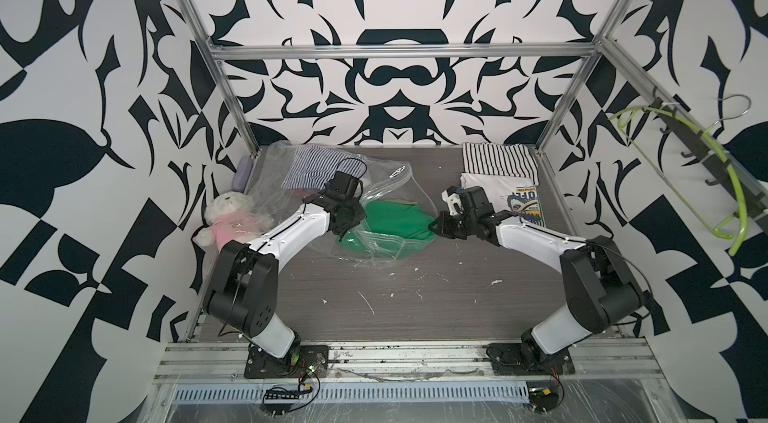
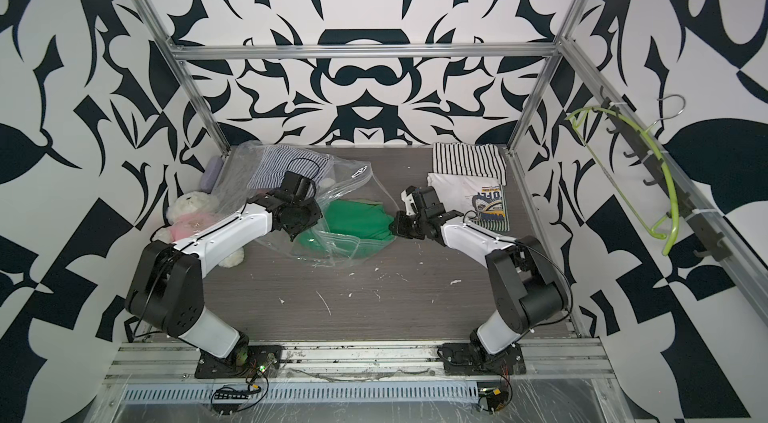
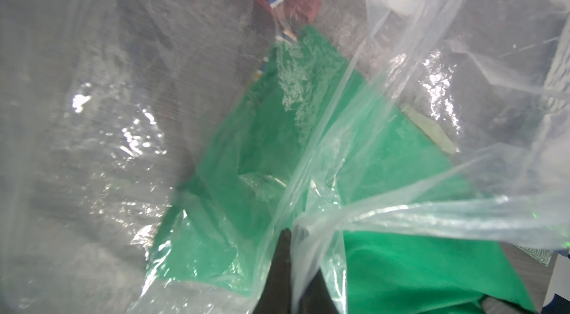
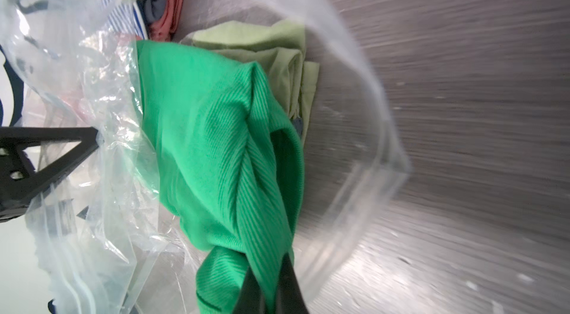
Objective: Take the tank top out of the vacuum bag
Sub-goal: Take out the tank top from the vacuum bag.
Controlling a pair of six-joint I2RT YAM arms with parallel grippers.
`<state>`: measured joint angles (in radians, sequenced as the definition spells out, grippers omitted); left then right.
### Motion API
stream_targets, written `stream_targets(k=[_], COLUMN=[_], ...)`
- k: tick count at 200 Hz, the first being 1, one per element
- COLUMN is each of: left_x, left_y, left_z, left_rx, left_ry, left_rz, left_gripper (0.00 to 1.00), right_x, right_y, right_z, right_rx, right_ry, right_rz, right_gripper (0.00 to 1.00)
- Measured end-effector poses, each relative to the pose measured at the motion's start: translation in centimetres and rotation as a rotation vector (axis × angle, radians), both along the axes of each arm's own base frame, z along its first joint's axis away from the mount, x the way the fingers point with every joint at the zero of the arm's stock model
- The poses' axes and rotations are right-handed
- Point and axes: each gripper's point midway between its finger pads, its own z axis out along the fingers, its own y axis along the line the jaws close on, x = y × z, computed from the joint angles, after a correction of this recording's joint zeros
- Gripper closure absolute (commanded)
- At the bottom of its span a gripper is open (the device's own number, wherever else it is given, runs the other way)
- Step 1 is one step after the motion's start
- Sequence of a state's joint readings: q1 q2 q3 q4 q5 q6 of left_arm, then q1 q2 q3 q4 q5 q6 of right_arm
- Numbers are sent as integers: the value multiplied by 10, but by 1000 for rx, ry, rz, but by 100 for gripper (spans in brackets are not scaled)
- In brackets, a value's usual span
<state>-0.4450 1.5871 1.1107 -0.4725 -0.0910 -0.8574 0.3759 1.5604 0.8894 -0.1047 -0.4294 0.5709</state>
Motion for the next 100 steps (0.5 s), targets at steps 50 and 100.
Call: stream_targets(k=[50, 100], left_x=[1, 1], left_y=[1, -1], left_z=[-1, -6], left_rx=[-2, -14], left_ry=[4, 17], left_rz=[6, 5], left_gripper=[100, 100], right_x=[2, -2], right_y=[-25, -10], right_z=[8, 9], right_rx=[-9, -23], right_ry=[-10, -22], right_rz=[-23, 60], right_gripper=[84, 12])
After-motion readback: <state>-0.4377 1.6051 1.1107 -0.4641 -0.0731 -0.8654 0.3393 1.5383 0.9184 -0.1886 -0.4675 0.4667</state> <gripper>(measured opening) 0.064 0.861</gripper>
